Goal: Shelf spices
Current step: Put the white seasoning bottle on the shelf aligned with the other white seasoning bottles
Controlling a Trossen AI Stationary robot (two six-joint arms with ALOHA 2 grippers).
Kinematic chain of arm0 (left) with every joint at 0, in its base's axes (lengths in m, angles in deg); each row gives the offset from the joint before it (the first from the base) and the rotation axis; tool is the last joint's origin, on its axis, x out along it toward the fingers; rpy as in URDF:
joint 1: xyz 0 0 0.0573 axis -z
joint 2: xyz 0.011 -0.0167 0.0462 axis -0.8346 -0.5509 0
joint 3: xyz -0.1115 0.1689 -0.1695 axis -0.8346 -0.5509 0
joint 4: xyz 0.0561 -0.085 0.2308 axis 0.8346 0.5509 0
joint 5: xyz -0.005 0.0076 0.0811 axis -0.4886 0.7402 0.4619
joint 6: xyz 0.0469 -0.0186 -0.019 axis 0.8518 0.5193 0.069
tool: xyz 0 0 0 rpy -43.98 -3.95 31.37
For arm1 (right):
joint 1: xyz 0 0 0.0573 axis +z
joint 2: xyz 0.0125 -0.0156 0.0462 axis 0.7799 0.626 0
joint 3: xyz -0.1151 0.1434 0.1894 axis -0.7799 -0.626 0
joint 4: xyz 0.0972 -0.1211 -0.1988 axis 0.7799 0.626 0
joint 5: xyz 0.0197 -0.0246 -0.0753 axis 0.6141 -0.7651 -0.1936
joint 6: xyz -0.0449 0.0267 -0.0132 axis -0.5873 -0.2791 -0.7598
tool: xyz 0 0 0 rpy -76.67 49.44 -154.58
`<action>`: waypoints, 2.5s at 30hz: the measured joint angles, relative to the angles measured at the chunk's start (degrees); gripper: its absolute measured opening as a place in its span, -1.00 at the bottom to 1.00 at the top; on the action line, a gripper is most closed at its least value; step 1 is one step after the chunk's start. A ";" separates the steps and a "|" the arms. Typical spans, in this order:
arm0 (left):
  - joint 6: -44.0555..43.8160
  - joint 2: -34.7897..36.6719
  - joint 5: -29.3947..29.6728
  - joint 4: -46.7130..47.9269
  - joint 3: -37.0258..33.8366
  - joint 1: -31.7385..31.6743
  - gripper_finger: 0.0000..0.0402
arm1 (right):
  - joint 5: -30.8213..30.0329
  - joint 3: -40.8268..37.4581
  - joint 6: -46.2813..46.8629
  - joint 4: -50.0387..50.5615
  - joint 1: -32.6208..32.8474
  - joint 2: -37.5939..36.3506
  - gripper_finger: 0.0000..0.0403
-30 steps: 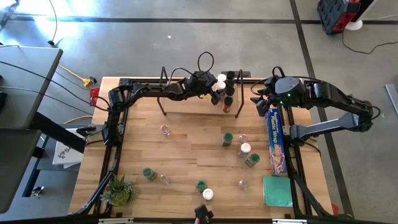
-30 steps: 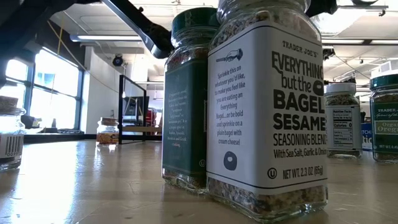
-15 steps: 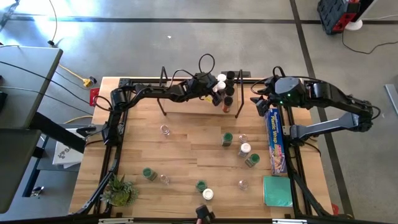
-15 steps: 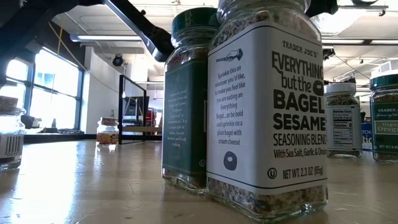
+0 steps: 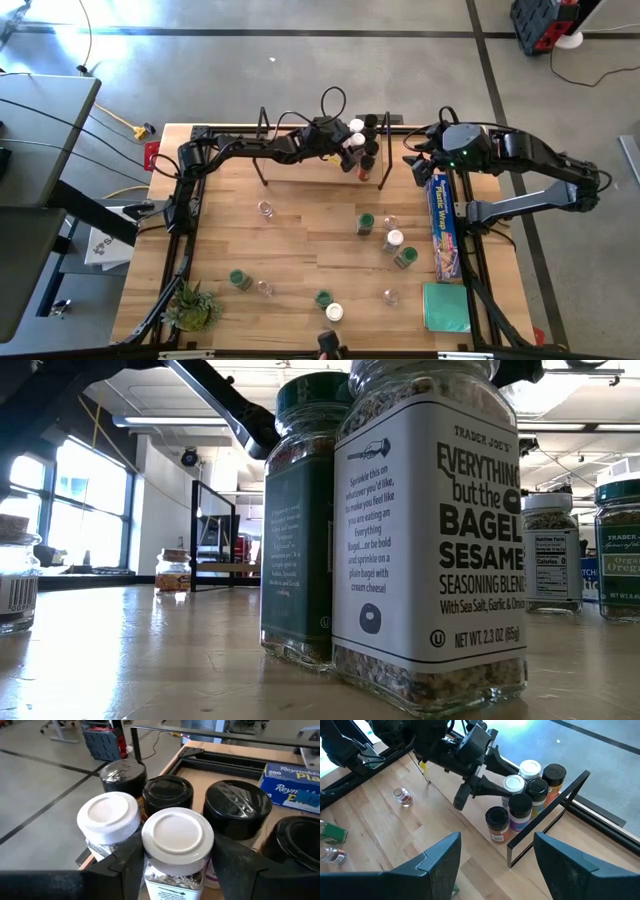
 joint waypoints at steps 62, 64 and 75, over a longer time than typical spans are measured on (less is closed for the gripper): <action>4.40 1.22 -4.81 33.42 14.45 2.47 -0.10 | -1.60 0.00 -0.09 0.03 0.00 0.00 0.21; 4.27 0.81 -4.56 33.14 14.45 2.47 -0.24 | -1.64 0.00 -0.09 0.02 0.00 0.00 0.21; 9.49 1.25 -1.63 31.57 14.21 1.14 -0.65 | -1.61 0.00 -0.01 0.02 0.00 0.00 0.21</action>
